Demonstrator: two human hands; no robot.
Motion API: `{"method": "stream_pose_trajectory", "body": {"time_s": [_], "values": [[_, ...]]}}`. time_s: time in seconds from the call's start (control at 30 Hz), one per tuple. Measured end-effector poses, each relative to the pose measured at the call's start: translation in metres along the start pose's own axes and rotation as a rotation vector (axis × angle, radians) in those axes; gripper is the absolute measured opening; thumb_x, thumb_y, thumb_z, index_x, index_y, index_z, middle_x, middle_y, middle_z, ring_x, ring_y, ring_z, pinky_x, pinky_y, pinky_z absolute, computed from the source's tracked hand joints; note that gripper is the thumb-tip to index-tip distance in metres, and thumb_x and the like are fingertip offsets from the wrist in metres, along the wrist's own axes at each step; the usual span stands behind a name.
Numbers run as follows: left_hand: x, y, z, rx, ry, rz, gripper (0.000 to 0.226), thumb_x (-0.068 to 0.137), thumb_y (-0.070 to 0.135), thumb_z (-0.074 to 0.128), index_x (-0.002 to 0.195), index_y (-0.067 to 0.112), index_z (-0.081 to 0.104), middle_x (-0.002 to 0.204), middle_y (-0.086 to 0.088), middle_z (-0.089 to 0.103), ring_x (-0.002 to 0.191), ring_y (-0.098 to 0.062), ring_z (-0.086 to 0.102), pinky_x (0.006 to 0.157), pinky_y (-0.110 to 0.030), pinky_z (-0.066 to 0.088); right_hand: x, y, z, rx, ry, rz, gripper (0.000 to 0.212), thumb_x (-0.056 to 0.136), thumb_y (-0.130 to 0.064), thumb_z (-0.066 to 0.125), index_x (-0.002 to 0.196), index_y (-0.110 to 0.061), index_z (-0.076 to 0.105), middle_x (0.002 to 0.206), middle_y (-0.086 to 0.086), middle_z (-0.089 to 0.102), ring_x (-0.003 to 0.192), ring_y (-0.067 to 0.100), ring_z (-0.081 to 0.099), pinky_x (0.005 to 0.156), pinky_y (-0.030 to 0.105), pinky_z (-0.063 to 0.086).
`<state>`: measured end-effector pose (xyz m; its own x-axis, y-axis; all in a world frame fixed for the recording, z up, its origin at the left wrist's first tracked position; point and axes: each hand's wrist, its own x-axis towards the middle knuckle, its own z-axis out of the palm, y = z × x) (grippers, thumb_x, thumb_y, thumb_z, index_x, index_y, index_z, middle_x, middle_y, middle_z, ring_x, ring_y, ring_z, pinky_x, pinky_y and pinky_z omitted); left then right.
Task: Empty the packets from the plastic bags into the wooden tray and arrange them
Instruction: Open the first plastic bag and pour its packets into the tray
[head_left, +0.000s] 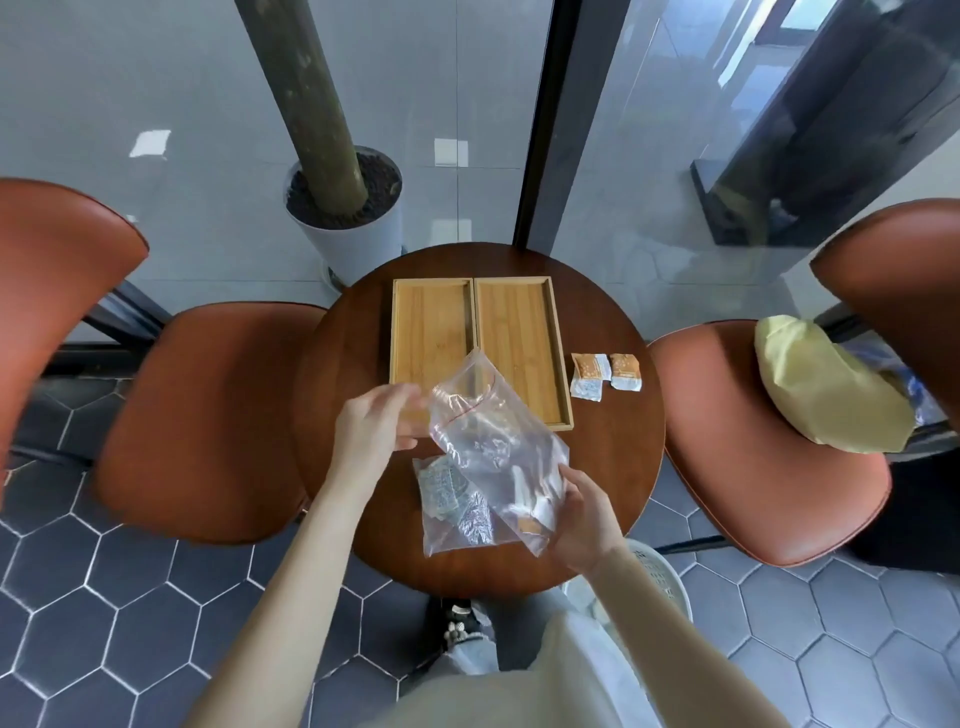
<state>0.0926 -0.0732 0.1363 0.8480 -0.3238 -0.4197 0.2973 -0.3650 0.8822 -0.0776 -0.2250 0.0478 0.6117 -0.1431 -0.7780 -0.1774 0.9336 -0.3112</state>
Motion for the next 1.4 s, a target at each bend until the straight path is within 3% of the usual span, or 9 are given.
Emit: {"method": "stream_pose_trajectory", "body": {"time_s": [0.07,0.13,0.3,0.37,0.47,0.7,0.8,1.07,1.4], "values": [[0.019,-0.022,0.002,0.133,0.047,-0.03,0.024,0.094,0.019,0.045,0.107,0.012,0.064,0.108,-0.008,0.068,0.086,-0.012,0.069,0.078,-0.031,0.054,0.011,-0.009,0.004,-0.016,0.082,-0.007,0.032,0.093,-0.024,0.042,0.111,-0.004,0.06,0.082,0.014,0.074,0.073,0.03,0.071,0.058,0.04,0.059],[0.035,-0.046,0.006,0.393,0.014,-0.048,0.03,0.094,0.015,0.045,0.118,0.006,0.059,0.123,-0.012,0.061,0.113,-0.025,0.058,0.096,-0.035,0.044,0.025,-0.017,0.01,-0.016,0.15,-0.035,0.033,0.092,-0.02,0.045,0.118,-0.004,0.056,0.089,0.016,0.072,0.086,0.032,0.068,0.071,0.046,0.06],[0.068,-0.096,0.021,0.771,-0.145,-0.088,0.049,0.093,0.02,0.048,0.138,0.006,0.036,0.151,-0.013,0.031,0.139,-0.027,0.028,0.111,-0.041,0.029,0.065,-0.028,0.036,0.035,0.283,-0.02,0.036,0.092,-0.015,0.048,0.126,-0.001,0.046,0.123,0.024,0.055,0.111,0.04,0.056,0.089,0.056,0.049],[0.077,-0.105,0.025,0.944,-0.199,-0.095,0.057,0.093,0.027,0.046,0.143,0.009,0.025,0.156,-0.012,0.014,0.144,-0.026,0.013,0.113,-0.042,0.026,0.082,-0.032,0.048,0.035,0.358,-0.009,0.038,0.09,-0.014,0.053,0.125,0.0,0.046,0.12,0.024,0.055,0.106,0.039,0.059,0.09,0.053,0.049],[0.086,-0.115,0.029,1.112,-0.276,-0.12,0.065,0.093,0.037,0.043,0.146,0.011,0.014,0.157,-0.014,-0.004,0.145,-0.027,0.002,0.114,-0.043,0.025,0.106,-0.036,0.068,0.012,0.425,-0.02,0.042,0.086,-0.011,0.057,0.126,0.002,0.049,0.116,0.019,0.057,0.083,0.029,0.059,0.071,0.037,0.049],[0.09,-0.126,0.032,1.144,-0.332,-0.165,0.073,0.093,0.044,0.042,0.147,0.01,0.006,0.156,-0.016,-0.01,0.145,-0.028,-0.001,0.116,-0.045,0.023,0.133,-0.042,0.106,0.073,0.331,-0.115,0.025,0.093,-0.002,0.047,0.116,-0.008,0.052,0.095,0.009,0.06,0.095,0.03,0.059,0.095,0.051,0.047],[0.093,-0.126,0.031,1.133,-0.345,-0.174,0.073,0.093,0.041,0.043,0.147,0.01,0.005,0.156,-0.017,-0.011,0.145,-0.028,-0.003,0.116,-0.046,0.02,0.131,-0.043,0.126,0.058,0.329,-0.124,0.027,0.091,0.002,0.051,0.115,-0.009,0.054,0.093,0.009,0.062,0.091,0.029,0.062,0.084,0.047,0.051],[0.093,-0.124,0.032,1.142,-0.362,-0.191,0.071,0.094,0.038,0.043,0.147,0.01,0.005,0.156,-0.017,-0.013,0.145,-0.029,-0.003,0.116,-0.045,0.02,0.117,-0.049,0.157,0.025,0.217,-0.152,0.017,0.09,-0.005,0.055,0.105,-0.011,0.058,0.112,0.011,0.064,0.108,0.032,0.061,0.093,0.05,0.05],[0.093,-0.122,0.03,1.106,-0.387,-0.204,0.07,0.094,0.036,0.043,0.147,0.012,0.004,0.156,-0.015,-0.015,0.145,-0.029,-0.005,0.115,-0.047,0.016,0.083,-0.05,0.171,0.032,0.134,-0.115,0.011,0.091,-0.002,0.051,0.099,-0.005,0.057,0.101,0.012,0.064,0.091,0.03,0.065,0.083,0.048,0.052]]}}
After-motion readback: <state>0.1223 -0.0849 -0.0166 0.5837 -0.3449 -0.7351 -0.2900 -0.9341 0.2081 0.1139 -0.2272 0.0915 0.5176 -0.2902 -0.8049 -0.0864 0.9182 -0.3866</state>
